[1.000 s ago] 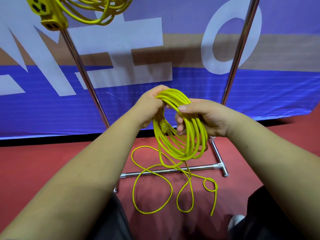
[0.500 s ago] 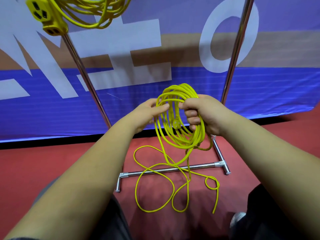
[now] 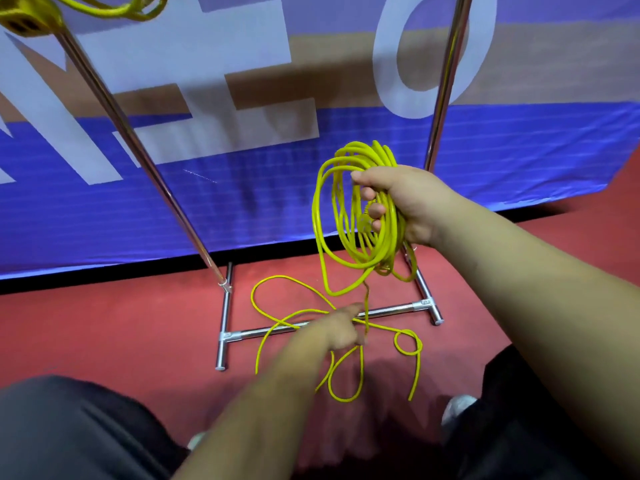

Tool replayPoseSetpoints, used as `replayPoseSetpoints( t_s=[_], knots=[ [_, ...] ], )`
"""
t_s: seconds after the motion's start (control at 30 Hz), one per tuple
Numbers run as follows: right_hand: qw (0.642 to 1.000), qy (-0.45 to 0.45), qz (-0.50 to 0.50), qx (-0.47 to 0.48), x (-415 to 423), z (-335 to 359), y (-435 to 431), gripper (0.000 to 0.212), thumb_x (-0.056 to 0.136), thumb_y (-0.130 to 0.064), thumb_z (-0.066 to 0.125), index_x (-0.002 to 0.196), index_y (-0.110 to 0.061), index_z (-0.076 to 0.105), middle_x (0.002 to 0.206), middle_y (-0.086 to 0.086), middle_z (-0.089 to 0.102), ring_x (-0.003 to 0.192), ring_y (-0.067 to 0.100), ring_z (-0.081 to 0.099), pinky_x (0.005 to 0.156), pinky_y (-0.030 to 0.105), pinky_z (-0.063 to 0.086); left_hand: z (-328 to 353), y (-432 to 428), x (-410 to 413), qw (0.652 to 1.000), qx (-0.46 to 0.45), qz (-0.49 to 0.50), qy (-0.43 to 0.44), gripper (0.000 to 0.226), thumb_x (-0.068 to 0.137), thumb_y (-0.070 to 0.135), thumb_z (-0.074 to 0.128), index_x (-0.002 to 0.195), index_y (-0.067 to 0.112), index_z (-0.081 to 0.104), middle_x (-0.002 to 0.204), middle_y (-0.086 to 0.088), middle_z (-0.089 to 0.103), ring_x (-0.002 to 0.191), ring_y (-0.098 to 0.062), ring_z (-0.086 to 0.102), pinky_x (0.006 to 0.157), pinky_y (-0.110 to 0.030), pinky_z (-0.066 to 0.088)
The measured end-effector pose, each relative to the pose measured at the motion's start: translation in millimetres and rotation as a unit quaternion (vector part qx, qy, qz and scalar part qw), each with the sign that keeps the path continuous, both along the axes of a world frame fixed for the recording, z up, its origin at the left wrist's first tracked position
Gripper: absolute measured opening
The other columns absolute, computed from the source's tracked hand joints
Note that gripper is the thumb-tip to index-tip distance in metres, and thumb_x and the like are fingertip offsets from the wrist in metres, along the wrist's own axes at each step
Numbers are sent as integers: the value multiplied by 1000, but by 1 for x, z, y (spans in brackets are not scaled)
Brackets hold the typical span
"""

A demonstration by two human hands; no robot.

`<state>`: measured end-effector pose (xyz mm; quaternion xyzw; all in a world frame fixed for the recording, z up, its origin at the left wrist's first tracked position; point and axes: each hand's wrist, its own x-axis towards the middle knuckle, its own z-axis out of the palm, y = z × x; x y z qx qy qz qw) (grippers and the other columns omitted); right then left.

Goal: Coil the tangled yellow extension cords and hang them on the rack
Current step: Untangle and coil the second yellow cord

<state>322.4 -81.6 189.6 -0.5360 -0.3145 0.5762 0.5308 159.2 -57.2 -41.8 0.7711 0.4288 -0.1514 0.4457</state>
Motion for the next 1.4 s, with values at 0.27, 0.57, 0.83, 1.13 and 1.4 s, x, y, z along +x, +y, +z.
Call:
replayPoseSetpoints(
  t_s=[0.27,0.57,0.83,1.13,1.4],
  knots=[
    [999,-3,24,21,3,2,0,11,101,-29,66,101,-19,64,66,-4,48,45,11,37,47,26,39,-103,-27,-19,997,-13,47,-65,12,101,8,63,106,11,73,102,-2,73,93,-7,63,98,-31,53],
    [998,-61,19,5,27,13,0,9,100,-26,65,101,-17,63,60,-6,34,42,10,27,43,25,32,-51,33,-55,983,134,111,-64,22,104,31,59,98,12,69,80,-2,58,74,-19,51,65,-31,36],
    [995,-101,-9,6,29,11,4,11,97,-22,68,101,-17,59,60,-4,34,40,12,26,43,25,32,91,142,-85,956,202,195,-90,18,107,20,50,93,19,62,69,-9,61,62,-26,64,55,-32,51],
    [996,-88,-27,1,7,1,20,23,94,-20,70,79,-21,54,60,-1,37,43,16,29,44,28,36,239,168,-93,828,44,427,-360,19,96,15,61,114,8,65,105,-15,73,89,-25,76,79,-37,62],
    [993,-116,31,11,-13,-8,25,14,97,-15,69,86,-14,60,60,4,41,44,19,36,47,30,41,218,161,-112,774,-140,535,-307,17,105,7,33,105,6,50,52,3,58,34,-6,33,39,-17,33]
  ],
)
